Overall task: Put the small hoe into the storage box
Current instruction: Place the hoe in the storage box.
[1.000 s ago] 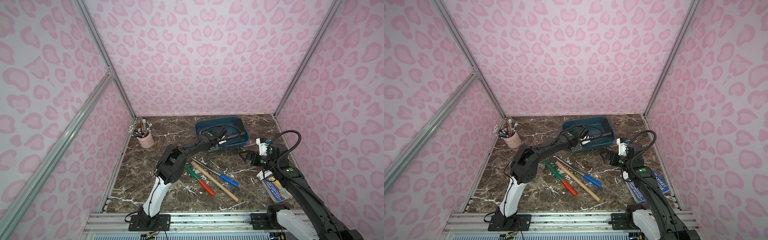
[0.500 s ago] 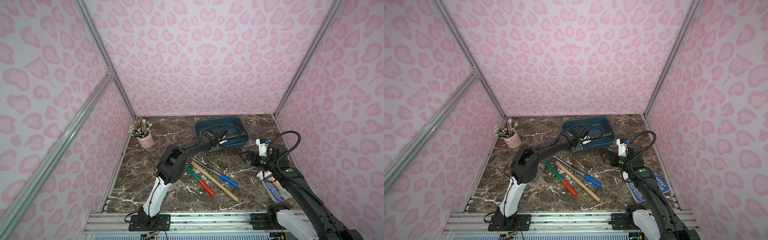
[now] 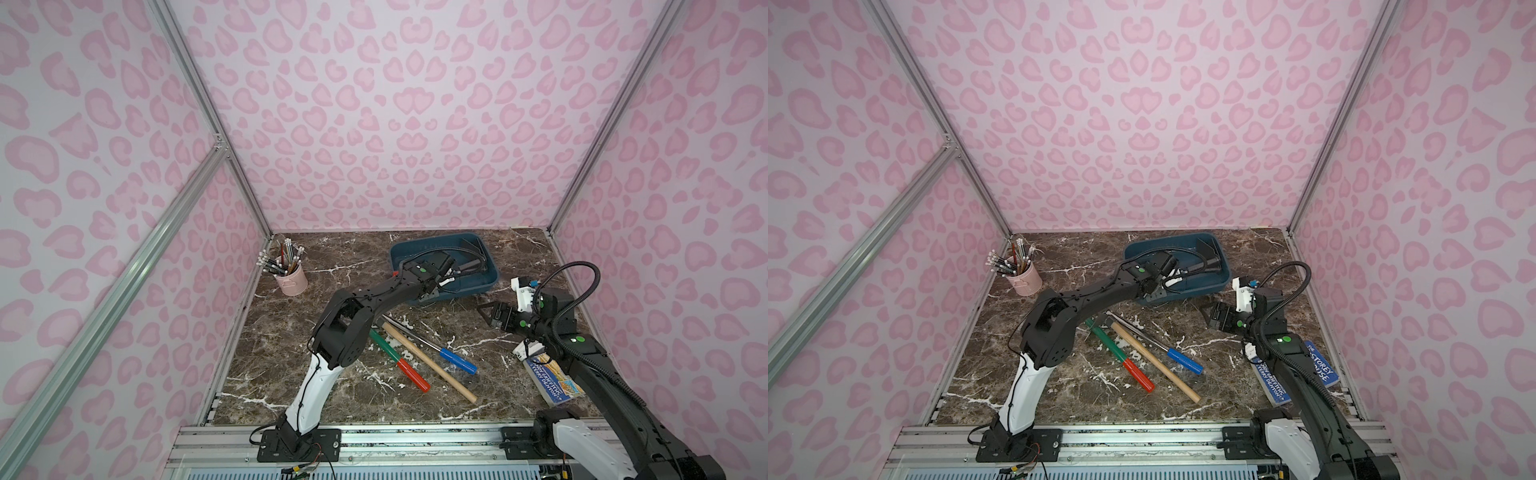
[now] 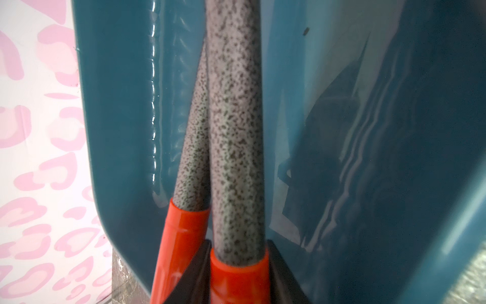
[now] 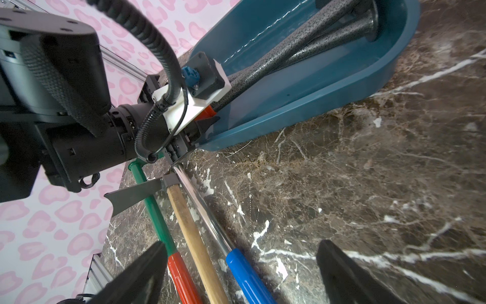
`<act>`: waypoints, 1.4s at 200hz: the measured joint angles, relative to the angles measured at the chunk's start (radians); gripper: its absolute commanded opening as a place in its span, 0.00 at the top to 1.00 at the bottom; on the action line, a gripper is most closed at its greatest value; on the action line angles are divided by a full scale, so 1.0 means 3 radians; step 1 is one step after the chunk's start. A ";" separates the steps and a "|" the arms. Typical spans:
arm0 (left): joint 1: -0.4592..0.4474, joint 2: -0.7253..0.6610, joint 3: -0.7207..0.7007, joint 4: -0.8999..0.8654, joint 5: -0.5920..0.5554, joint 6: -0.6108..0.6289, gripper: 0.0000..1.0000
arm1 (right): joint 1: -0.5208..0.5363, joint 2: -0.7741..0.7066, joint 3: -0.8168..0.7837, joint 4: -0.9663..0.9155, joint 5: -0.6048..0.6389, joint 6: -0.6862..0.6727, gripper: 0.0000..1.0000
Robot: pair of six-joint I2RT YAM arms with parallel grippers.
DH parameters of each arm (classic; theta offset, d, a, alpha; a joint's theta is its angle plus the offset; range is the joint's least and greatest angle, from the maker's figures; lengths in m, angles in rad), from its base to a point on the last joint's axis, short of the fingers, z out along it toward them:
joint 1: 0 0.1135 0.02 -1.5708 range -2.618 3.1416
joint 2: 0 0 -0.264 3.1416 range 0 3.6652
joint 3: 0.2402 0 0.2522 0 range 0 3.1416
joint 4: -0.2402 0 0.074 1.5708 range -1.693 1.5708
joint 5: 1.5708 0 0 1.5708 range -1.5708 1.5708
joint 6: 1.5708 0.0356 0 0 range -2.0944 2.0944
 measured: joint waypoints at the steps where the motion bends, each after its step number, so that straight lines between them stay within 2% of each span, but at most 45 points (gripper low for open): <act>1: 0.0000 -0.0001 0.0000 0.0000 -0.0001 0.0000 0.64 | 0.0000 0.0000 0.0000 0.0001 -0.0001 0.0000 0.07; 5: 0.0000 -0.0005 0.0003 0.0001 -0.0004 0.0000 0.59 | 0.0000 0.0004 0.0000 0.0001 -0.0009 0.0000 0.07; 14: 0.0000 -0.0020 0.0011 0.0000 -0.0009 0.0001 0.56 | 0.0001 0.0009 0.0000 0.0003 -0.0015 0.0000 0.07; 96: -0.0001 -0.0173 0.0023 0.0023 -0.0062 -0.0062 0.45 | 0.0000 0.0079 0.0001 0.0071 -0.0038 0.0011 0.07; 133: -0.0008 -0.0237 0.0001 0.0023 -0.0066 -0.0145 0.31 | 0.0003 0.0086 0.0001 0.0098 -0.0034 0.0010 0.06; 151: -0.0011 -0.0298 -0.0014 0.0031 -0.0065 -0.0200 0.29 | 0.0008 0.0086 0.0001 0.0100 -0.0032 0.0009 0.06; 182: -0.0034 -0.0355 -0.0089 0.0062 -0.0067 -0.0278 0.18 | 0.0041 0.0104 0.0001 0.0109 -0.0024 0.0003 0.05; 196: -0.0038 -0.0376 -0.0131 0.0075 -0.0066 -0.0314 0.13 | 0.0075 0.0122 0.0001 0.0125 -0.0018 -0.0003 0.05; 201: -0.0042 -0.0389 -0.0148 0.0078 -0.0066 -0.0337 0.06 | 0.0093 0.0128 0.0001 0.0127 -0.0010 -0.0003 0.05; 212: -0.0043 -0.0417 -0.0172 0.0076 -0.0065 -0.0387 0.04 | 0.0141 0.0148 0.0001 0.0127 0.0005 -0.0003 0.05; 215: -0.0043 -0.0425 -0.0175 0.0078 -0.0065 -0.0407 0.01 | 0.0156 0.0153 0.0001 0.0127 0.0017 -0.0004 0.05; 221: -0.0043 -0.0443 -0.0182 0.0081 -0.0065 -0.0430 0.04 | 0.0188 0.0163 0.0003 0.0128 0.0033 -0.0004 0.05; 280: -0.0038 -0.0738 -0.0340 0.0116 -0.0034 -0.0843 0.04 | 0.0474 0.0233 0.0008 0.0148 0.0189 -0.0046 0.04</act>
